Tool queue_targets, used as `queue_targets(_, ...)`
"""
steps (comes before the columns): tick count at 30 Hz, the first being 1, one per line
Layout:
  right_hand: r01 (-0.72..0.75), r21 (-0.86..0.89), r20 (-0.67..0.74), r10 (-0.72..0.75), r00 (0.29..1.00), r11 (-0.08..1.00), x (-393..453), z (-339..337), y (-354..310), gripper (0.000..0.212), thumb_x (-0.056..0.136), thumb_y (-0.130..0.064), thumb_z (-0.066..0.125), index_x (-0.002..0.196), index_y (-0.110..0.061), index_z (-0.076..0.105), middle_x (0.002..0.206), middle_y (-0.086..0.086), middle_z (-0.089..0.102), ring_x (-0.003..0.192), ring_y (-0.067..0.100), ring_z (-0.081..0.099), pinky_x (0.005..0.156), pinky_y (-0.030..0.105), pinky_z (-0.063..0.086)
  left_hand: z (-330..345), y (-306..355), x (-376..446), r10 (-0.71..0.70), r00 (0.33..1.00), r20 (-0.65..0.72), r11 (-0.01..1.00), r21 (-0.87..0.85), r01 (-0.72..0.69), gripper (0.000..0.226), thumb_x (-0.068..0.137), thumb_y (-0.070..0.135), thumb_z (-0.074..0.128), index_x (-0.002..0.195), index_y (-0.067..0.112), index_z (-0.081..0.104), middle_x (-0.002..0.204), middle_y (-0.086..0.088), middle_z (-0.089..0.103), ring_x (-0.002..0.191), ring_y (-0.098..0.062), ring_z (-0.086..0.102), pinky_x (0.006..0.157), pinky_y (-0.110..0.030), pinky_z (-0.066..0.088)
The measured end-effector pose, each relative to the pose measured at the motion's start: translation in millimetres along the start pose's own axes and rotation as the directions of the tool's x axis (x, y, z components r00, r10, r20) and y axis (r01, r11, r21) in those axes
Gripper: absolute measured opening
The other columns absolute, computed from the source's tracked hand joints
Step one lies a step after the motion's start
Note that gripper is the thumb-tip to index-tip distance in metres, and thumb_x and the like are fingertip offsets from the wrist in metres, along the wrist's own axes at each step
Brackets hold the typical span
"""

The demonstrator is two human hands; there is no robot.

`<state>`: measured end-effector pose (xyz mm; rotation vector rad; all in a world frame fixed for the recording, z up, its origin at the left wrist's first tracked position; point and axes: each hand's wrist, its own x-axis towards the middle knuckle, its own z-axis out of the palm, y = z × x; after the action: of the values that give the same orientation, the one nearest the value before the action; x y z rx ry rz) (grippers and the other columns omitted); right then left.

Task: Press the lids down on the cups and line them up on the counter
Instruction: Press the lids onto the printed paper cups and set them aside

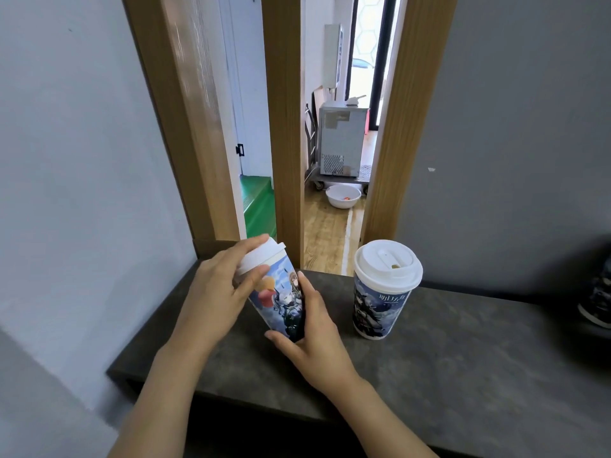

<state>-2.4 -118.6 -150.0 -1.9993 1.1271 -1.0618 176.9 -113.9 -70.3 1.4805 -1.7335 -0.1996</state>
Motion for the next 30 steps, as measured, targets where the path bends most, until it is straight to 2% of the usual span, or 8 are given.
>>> queue_targets(3, -0.010, 0.009, -0.043, 0.011, 0.999, 1.000, 1.0, -0.7, 1.1, 0.098, 0.078, -0.051, 0.076, 0.153, -0.033, 0.016, 0.140, -0.023, 0.036, 0.127, -0.018, 0.034, 0.102, 0.000, 0.028, 2.3, 6.9, 6.6, -0.086, 0.996, 0.024, 0.995, -0.042, 0.087, 0.051, 0.087, 0.048, 0.051, 0.136, 0.037, 0.053, 0.131, 0.002, 0.061, 0.115, -0.013, 0.057, 0.077, -0.025, 0.058)
queue_targets(6, -0.084, 0.151, -0.017, 0.088, 0.996, 0.985, 3.1, -4.3, 1.6, 0.098, 0.070, -0.048, 0.083, 0.149, -0.036, 0.026, 0.139, -0.022, 0.051, 0.127, -0.009, 0.047, 0.106, 0.017, 0.042, -0.7, 5.8, 7.6, -0.049, 0.995, 0.090, 0.996, -0.067, 0.055, 0.032, 0.097, 0.030, 0.050, 0.128, 0.038, 0.054, 0.129, 0.005, 0.061, 0.113, -0.009, 0.056, 0.072, -0.006, 0.046)
queue_targets(11, -0.172, 0.211, 0.114, 0.151, 0.982, 0.962, 4.8, -5.7, 2.9, 0.097, 0.067, -0.047, 0.085, 0.145, -0.040, 0.028, 0.124, -0.025, 0.064, 0.115, -0.010, 0.058, 0.104, 0.029, 0.049, -15.8, 4.6, 1.4, 0.032, 0.993, 0.116, 0.994, -0.106, -0.020, 0.049, 0.099, 0.003, 0.047, 0.125, 0.045, 0.051, 0.143, 0.011, 0.050, 0.135, -0.005, 0.040, 0.105, -0.020, 0.036)
queue_targets(15, -0.159, 0.224, 0.046, 0.152, 0.987, 0.962, 4.2, -6.3, 2.1, 0.097, 0.069, -0.035, 0.088, 0.143, -0.041, 0.026, 0.132, -0.022, 0.059, 0.121, -0.008, 0.055, 0.106, 0.028, 0.047, -21.4, 7.6, 3.0, 0.054, 0.994, 0.091, 0.995, -0.091, -0.046, 0.052, 0.094, -0.005, 0.053, 0.125, 0.037, 0.059, 0.133, 0.015, 0.056, 0.130, -0.003, 0.045, 0.109, -0.025, 0.035)
queue_targets(18, -0.119, 0.172, -0.031, 0.126, 0.992, 0.978, 3.7, -5.6, 0.5, 0.101, 0.067, -0.032, 0.089, 0.145, -0.043, 0.026, 0.138, -0.018, 0.056, 0.127, -0.006, 0.051, 0.109, 0.027, 0.044, -23.7, 11.4, 3.1, 0.015, 0.997, 0.076, 0.999, -0.051, -0.011, 0.054, 0.089, 0.000, 0.060, 0.115, 0.047, 0.059, 0.120, 0.024, 0.061, 0.113, 0.004, 0.054, 0.093, -0.007, 0.038)
queue_targets(23, -0.039, -0.025, -0.181, 0.033, 0.983, 0.999, 2.8, -6.4, 0.6, 0.108, 0.063, -0.028, 0.089, 0.152, -0.037, 0.029, 0.129, -0.006, 0.055, 0.117, 0.007, 0.057, 0.101, 0.022, 0.046, -18.1, 11.4, 3.4, -0.026, 0.989, 0.147, 0.994, 0.109, 0.010, 0.038, 0.090, 0.041, 0.061, 0.120, 0.050, 0.042, 0.109, 0.023, 0.059, 0.085, 0.002, 0.057, 0.067, -0.011, 0.041)
queue_targets(26, 0.007, -0.201, -0.275, -0.063, 0.959, 0.980, 0.7, -4.3, -3.0, 0.106, 0.063, -0.029, 0.086, 0.152, -0.034, 0.029, 0.112, -0.001, 0.055, 0.101, 0.016, 0.060, 0.086, 0.028, 0.050, -14.4, 9.1, 2.1, -0.037, 0.992, 0.122, 0.999, 0.007, 0.037, 0.032, 0.090, 0.055, 0.049, 0.120, 0.047, 0.045, 0.122, 0.016, 0.062, 0.101, 0.001, 0.057, 0.068, -0.008, 0.042)
queue_targets(30, 0.036, -0.282, -0.339, -0.135, 0.931, 0.959, -1.6, -2.8, -5.3, 0.104, 0.063, -0.030, 0.087, 0.150, -0.030, 0.030, 0.111, 0.003, 0.056, 0.096, 0.021, 0.061, 0.080, 0.035, 0.054, -11.7, 6.3, 1.0, -0.034, 0.992, 0.124, 0.990, -0.129, 0.050, 0.029, 0.088, 0.050, 0.048, 0.117, 0.046, 0.046, 0.124, 0.010, 0.064, 0.111, -0.006, 0.061, 0.077, -0.014, 0.048)
